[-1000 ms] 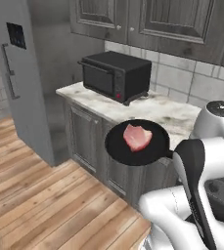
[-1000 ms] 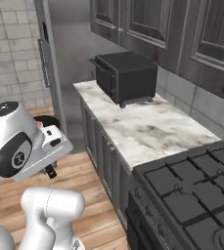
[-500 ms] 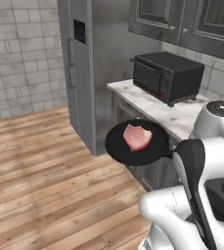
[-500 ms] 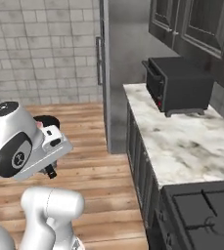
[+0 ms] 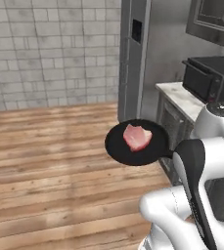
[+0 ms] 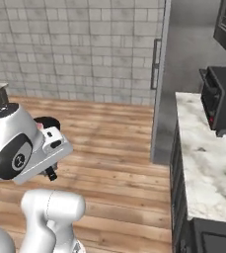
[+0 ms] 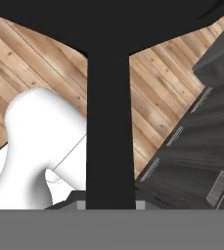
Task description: Pick up the pan with the steak in it and place it on the dining table. Then place the steak on the plate.
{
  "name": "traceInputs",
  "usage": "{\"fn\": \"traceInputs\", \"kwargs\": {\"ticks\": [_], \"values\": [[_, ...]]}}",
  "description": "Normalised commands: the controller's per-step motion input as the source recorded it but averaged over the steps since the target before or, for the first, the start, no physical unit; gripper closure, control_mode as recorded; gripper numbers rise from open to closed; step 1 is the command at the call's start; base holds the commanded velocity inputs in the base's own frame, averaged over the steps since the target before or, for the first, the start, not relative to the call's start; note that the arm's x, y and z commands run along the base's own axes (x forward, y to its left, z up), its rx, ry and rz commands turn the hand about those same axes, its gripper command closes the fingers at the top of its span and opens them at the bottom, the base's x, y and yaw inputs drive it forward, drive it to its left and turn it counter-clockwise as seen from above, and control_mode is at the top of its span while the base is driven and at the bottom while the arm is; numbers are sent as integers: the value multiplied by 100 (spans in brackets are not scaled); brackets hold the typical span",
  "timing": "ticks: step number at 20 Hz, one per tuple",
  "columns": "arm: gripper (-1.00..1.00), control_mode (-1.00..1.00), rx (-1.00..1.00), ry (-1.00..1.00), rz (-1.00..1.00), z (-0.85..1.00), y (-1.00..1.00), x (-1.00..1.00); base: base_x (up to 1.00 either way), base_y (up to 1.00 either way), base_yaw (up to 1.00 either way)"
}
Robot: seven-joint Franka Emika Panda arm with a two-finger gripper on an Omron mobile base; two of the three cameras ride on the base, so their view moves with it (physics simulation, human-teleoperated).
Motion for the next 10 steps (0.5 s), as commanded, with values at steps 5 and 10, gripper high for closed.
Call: {"fn": "traceInputs", "kwargs": {"ticks": [5, 10], "values": [[100, 100, 0, 0, 0, 0, 0, 0, -8, 0, 49], [100, 100, 0, 0, 0, 0, 0, 0, -8, 0, 48]]}}
